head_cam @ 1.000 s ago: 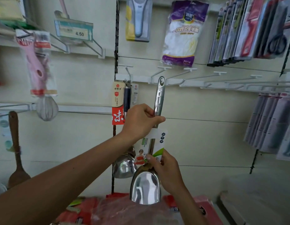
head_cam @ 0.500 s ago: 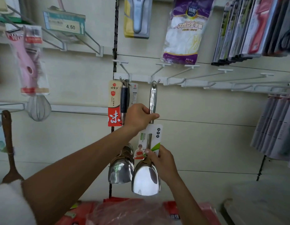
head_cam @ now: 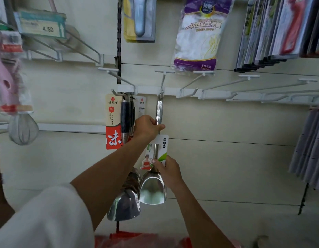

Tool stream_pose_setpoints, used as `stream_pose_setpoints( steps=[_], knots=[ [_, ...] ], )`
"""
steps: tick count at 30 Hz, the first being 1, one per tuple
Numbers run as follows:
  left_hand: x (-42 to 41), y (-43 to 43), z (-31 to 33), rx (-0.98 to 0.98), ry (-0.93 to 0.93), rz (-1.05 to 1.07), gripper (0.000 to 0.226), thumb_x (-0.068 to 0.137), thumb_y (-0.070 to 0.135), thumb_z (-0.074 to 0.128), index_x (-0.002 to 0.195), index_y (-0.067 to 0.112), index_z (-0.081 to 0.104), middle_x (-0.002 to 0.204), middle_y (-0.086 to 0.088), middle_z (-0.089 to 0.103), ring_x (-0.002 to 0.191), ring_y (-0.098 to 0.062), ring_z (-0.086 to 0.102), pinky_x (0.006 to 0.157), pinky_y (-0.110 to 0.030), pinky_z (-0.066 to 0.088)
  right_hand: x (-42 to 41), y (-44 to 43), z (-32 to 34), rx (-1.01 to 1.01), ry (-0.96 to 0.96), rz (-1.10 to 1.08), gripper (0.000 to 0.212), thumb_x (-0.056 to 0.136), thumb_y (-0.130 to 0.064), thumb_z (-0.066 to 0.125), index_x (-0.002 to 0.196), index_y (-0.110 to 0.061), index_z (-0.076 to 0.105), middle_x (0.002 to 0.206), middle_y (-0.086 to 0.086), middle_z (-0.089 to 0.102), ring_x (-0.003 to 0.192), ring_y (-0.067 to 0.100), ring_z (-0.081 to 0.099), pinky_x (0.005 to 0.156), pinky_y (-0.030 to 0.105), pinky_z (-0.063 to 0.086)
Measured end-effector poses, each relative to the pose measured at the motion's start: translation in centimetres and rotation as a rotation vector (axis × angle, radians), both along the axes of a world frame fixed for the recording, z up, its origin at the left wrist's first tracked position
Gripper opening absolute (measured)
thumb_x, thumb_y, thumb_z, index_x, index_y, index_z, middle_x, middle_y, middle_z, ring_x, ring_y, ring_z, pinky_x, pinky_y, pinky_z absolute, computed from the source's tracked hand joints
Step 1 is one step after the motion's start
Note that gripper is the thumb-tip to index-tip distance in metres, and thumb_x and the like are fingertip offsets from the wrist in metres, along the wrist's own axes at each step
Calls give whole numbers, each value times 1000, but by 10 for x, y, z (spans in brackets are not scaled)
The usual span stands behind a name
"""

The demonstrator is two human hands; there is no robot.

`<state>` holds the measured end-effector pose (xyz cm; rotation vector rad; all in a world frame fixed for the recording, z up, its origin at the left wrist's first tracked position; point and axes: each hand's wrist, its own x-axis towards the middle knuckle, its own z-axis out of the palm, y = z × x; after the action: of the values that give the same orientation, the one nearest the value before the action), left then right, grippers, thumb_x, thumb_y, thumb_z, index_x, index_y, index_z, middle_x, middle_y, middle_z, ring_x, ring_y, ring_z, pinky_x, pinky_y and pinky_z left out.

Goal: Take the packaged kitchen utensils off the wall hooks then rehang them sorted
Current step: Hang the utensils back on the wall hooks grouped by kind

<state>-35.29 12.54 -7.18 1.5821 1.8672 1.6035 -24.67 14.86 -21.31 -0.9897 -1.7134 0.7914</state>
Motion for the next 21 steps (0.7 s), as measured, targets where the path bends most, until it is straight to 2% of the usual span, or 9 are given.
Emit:
stream_pose_setpoints(
  steps=[4, 6, 8, 10, 13, 14, 16, 18, 21],
  knots=[
    [0, -2, -3, -21, -40, -41, 44, 77, 31, 83, 109, 7, 63, 104, -14, 69, 90, -24, 66, 78, -34, 56, 1, 6, 0, -54, -5, 18, 23, 95, -31, 65, 111, -14, 64, 102, -4, 70, 86, 3, 64, 62, 8, 43],
    [2, -12, -3, -56, -54, -87, 71, 78, 37, 81, 134, 7, 50, 125, -15, 62, 110, -28, 61, 96, -40, 52, 5, 7, 0, -91, -1, 8, 25, 94, -33, 66, 111, -13, 64, 102, -2, 71, 89, 9, 66, 67, 14, 46],
    [3, -27, -2, -55, -45, -128, 83, 79, 39, 79, 144, 7, 40, 138, -15, 52, 125, -29, 52, 105, -42, 46, 7, 7, -2, -131, 26, -3, 28, 92, -35, 68, 109, -13, 67, 100, 0, 73, 92, 16, 69, 74, 24, 52],
    [2, -41, 0, -34, -18, -154, 82, 81, 38, 78, 146, 8, 39, 142, -13, 49, 128, -27, 49, 104, -36, 45, 7, 4, -6, -171, 52, -33, 29, 89, -37, 72, 106, -14, 70, 97, 0, 75, 90, 17, 71, 77, 31, 56],
    [-2, -62, 4, -34, 22, -169, 80, 82, 38, 77, 145, 7, 41, 144, -12, 48, 131, -25, 47, 100, -30, 42, 1, -11, -6, -205, 63, -100, 32, 87, -39, 73, 107, -15, 68, 101, 6, 74, 80, 17, 68, 60, 24, 47],
    [-4, -68, 5, -39, 28, -177, 80, 82, 38, 77, 146, 7, 40, 146, -12, 47, 133, -26, 45, 103, -31, 41, -3, -18, -4, -206, 92, -129, 37, 87, -37, 73, 115, -14, 65, 111, 8, 72, 86, 18, 68, 63, 24, 47],
    [-6, -80, 7, -42, 36, -198, 81, 83, 38, 76, 147, 7, 39, 149, -11, 43, 136, -26, 41, 108, -34, 38, -9, -39, 6, -183, 141, -241, 62, 89, -36, 72, 141, -13, 48, 136, 7, 58, 115, 25, 60, 85, 27, 46],
    [-7, -92, 7, -38, 59, -218, 82, 83, 40, 76, 148, 8, 37, 151, -11, 41, 138, -26, 39, 108, -35, 36, -12, -65, 17, -107, 137, -311, 73, 91, -39, 70, 151, -13, 36, 147, 8, 47, 130, 25, 50, 94, 27, 38],
    [-10, -117, 6, -17, 136, -252, 82, 84, 47, 72, 149, 10, 37, 152, -9, 40, 139, -24, 39, 110, -36, 36, -12, -99, 29, 54, 99, -324, 58, 97, -38, 61, 146, -15, 42, 141, 4, 50, 110, 5, 45, 84, 16, 31]
  ],
)
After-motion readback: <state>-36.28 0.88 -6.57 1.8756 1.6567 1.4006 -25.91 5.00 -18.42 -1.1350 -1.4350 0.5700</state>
